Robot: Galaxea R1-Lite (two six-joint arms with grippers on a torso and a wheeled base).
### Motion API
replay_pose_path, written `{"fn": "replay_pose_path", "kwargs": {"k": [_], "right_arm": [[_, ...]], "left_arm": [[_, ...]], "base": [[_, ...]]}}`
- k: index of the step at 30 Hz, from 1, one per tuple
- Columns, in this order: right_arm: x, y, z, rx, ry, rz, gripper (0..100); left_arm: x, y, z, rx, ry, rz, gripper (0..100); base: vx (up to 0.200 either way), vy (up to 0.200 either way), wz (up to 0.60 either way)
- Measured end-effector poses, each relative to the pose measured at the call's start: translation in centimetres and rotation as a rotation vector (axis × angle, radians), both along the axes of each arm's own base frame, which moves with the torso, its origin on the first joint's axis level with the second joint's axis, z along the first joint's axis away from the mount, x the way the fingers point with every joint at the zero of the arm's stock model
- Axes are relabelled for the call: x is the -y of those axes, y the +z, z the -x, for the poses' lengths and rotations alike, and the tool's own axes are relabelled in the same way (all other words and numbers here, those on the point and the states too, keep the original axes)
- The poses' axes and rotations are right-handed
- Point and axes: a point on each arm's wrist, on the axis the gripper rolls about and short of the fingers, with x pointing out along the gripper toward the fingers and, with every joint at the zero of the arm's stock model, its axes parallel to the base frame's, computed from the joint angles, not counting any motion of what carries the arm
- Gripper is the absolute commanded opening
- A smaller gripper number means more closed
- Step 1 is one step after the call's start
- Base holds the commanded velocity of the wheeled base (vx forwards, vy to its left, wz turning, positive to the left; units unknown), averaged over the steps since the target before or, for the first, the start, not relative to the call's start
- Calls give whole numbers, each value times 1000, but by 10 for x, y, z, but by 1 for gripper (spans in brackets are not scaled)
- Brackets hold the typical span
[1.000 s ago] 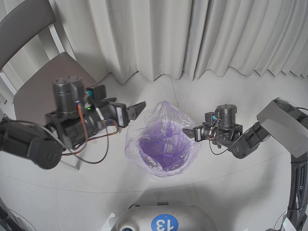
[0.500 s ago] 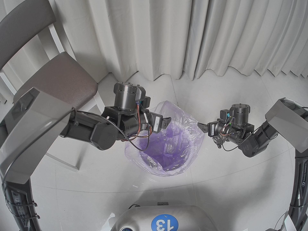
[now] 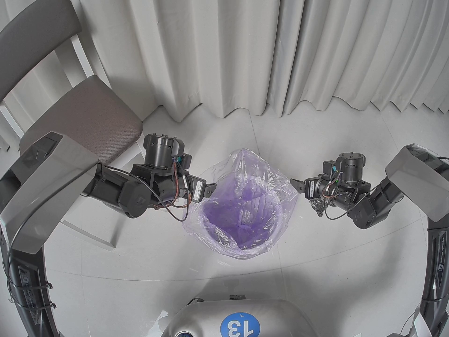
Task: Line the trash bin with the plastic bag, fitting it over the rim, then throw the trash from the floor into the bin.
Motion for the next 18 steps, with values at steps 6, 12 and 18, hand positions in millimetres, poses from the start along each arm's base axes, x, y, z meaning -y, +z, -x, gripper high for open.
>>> {"fn": "replay_pose_path", "kwargs": {"k": [6, 12, 18], "right_arm": [[-2, -5, -1, -12, 6, -11, 100], [-5, -14, -7, -18, 8, -10, 100], [-6, -34, -14, -21, 3, -11, 100]], "left_arm": [[-5, -2, -5, 1, 17, -2, 100], [-11, -5, -22, 23, 53, 4, 100], [-19, -13, -39, 26, 95, 3, 100]], "base": [[0, 0, 0], [0, 0, 0], [0, 0, 0]]}}
